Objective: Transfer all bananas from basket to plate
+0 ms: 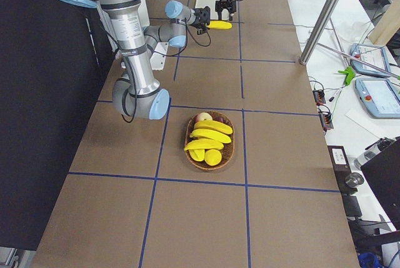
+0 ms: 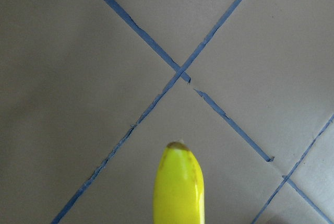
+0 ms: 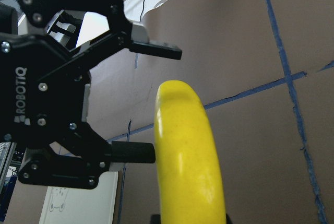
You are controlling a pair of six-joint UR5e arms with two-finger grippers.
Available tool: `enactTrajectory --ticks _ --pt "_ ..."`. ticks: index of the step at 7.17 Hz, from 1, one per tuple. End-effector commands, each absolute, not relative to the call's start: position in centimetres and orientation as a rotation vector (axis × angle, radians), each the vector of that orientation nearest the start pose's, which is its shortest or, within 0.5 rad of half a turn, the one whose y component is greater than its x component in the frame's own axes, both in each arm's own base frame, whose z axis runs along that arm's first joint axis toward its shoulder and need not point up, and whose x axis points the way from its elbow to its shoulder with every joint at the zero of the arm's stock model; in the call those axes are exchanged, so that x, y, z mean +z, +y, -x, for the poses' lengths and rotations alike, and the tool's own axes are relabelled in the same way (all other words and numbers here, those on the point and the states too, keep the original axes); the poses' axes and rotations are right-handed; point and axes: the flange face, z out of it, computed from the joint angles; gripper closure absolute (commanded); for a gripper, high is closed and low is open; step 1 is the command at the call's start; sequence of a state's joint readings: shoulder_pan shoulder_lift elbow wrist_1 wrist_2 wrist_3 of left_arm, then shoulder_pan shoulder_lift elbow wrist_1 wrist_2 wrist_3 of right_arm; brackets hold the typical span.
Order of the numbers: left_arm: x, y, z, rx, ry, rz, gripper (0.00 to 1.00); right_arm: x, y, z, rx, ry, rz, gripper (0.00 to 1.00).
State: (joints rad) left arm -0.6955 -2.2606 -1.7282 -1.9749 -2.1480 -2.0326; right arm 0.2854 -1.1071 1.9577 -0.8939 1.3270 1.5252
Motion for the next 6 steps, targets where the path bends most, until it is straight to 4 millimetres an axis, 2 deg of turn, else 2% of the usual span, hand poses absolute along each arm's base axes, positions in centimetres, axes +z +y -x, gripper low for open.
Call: enactTrajectory --ticks 1,2,3,4,5,6 --pt "12.60 -45.82 -45.63 -0.598 1.297 0.359 0.01 15.13 -30.33 48.40 0.374 -1.480 -0.441 1.00" --pt "12.59 -45.81 -45.63 -0.597 1.298 0.358 0.12 15.14 -30.33 48.41 0.374 -1.478 -0.441 1.00" --pt "12.50 -45.76 -45.57 -0.595 1.302 0.357 0.57 15.14 -30.33 48.41 0.374 -1.478 -0.441 0.99" --pt "12.52 -45.70 -45.49 -0.589 1.313 0.354 0.91 15.16 -30.41 48.38 0.374 -1.476 -0.443 0.97" --pt "12.60 -45.68 -45.49 -0.582 1.314 0.351 1.00 15.16 -30.40 48.39 0.372 -1.476 -0.443 0.90" --pt "12.59 -45.74 -45.41 -0.582 1.316 0.349 1.00 15.10 -30.37 48.34 0.372 -1.478 -0.440 0.22"
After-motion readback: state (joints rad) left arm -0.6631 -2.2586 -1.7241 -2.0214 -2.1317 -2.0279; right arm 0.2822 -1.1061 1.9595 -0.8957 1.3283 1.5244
